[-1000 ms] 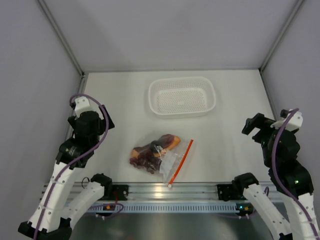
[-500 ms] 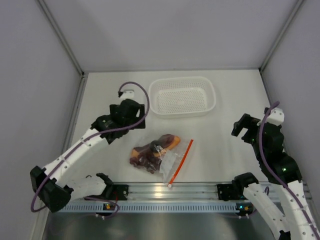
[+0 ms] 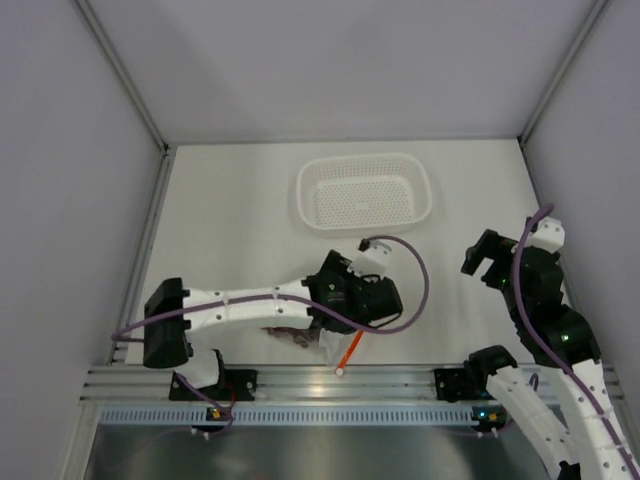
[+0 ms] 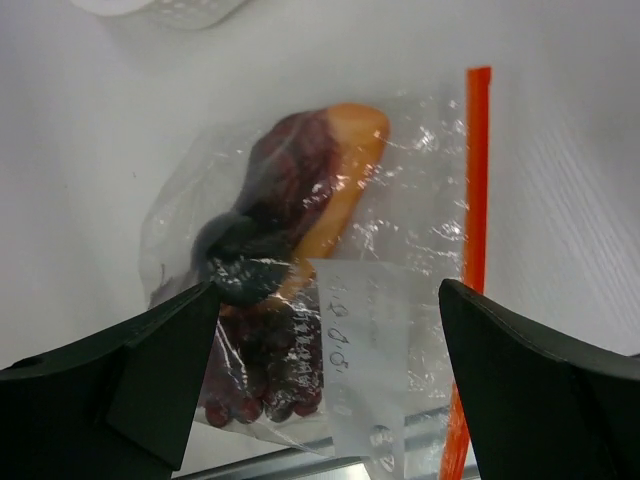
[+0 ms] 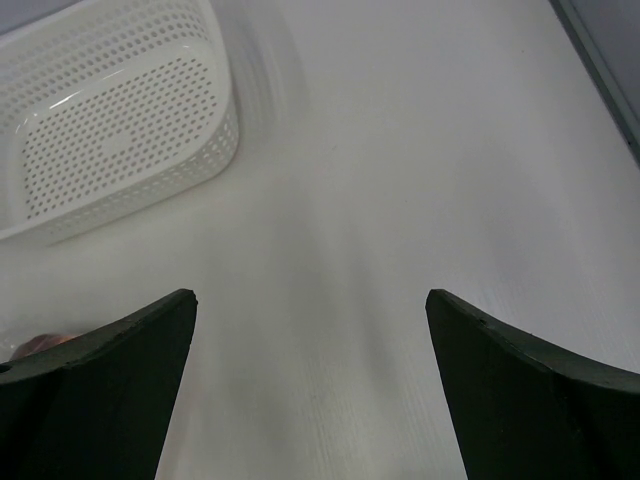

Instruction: Open the zip-top bag and remove the fake food

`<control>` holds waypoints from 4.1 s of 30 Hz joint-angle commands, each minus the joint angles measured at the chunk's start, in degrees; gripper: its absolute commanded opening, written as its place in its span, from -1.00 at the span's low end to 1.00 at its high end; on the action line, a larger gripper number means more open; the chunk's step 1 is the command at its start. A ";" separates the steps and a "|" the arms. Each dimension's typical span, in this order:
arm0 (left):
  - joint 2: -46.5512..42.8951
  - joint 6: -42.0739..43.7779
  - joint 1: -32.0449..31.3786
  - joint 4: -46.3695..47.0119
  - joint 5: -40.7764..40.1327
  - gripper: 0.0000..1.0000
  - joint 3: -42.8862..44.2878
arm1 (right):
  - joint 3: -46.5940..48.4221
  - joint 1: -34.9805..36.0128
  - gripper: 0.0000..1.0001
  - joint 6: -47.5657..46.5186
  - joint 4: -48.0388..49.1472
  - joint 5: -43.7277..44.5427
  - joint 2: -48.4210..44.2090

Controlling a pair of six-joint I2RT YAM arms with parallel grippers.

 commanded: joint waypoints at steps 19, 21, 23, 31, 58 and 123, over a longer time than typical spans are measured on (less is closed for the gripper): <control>29.86 -10.78 -13.67 -19.09 -5.39 0.30 14.86 | -1.03 0.54 0.99 0.55 2.29 -2.40 -2.52; 30.57 -11.14 -13.58 -19.54 -6.62 0.12 15.13 | -1.03 0.54 0.99 0.38 2.38 -2.57 -2.52; 30.83 -11.14 -13.41 -19.45 -7.67 -0.14 14.95 | -0.95 0.54 0.99 0.20 2.29 -2.66 -2.52; 26.71 -11.84 -7.70 -19.45 -9.70 -1.00 13.10 | -0.77 0.45 0.99 0.12 2.82 -3.54 -2.61; -0.01 -64.79 13.14 -18.84 -13.13 -1.00 21.99 | 0.81 9.31 0.99 -14.29 21.37 -54.70 13.64; -12.50 -83.05 9.98 -18.84 -15.49 0.07 6.69 | -22.57 40.53 -1.00 -18.43 82.63 -28.42 24.20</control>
